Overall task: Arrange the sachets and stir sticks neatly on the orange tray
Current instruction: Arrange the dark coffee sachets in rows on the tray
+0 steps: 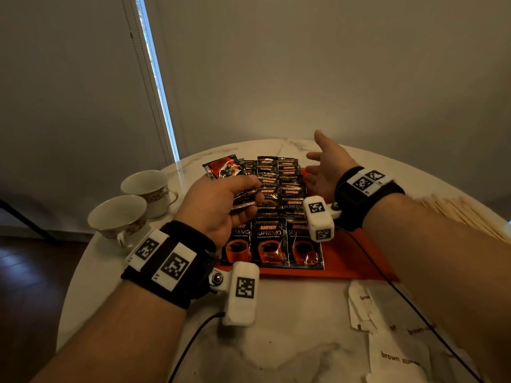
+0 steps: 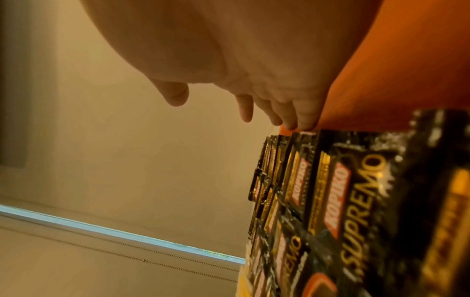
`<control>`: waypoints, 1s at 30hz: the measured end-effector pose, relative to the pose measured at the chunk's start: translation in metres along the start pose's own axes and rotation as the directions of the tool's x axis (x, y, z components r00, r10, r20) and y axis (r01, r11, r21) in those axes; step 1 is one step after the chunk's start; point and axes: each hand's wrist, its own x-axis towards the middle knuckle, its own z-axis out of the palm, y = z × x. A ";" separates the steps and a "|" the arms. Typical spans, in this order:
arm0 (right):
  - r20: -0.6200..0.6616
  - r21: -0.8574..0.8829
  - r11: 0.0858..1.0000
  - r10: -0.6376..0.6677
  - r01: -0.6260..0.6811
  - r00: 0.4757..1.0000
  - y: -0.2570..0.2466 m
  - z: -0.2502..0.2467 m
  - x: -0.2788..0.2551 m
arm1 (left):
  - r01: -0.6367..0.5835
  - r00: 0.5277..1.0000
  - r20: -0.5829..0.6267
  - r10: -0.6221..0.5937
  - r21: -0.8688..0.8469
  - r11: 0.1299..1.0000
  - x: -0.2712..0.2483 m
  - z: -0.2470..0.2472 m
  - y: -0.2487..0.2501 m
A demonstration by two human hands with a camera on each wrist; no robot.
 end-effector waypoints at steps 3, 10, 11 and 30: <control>0.023 -0.007 1.000 0.024 -0.024 0.999 -0.003 0.000 0.004 | 0.033 0.999 0.037 -0.032 -0.017 0.999 -0.003 0.001 0.002; 0.074 -0.140 0.937 -0.312 0.320 0.947 0.001 -0.002 -0.037 | 0.064 0.994 0.098 -0.054 -0.100 0.993 -0.008 0.005 0.005; 0.151 -0.178 0.925 -0.312 0.336 0.938 0.007 -0.002 -0.048 | 0.054 0.995 0.093 -0.045 -0.096 0.994 -0.009 0.006 0.004; 0.263 -0.093 0.884 -0.422 0.458 0.868 0.033 -0.004 -0.079 | -0.095 0.995 0.007 0.095 -0.009 0.995 -0.010 0.011 -0.002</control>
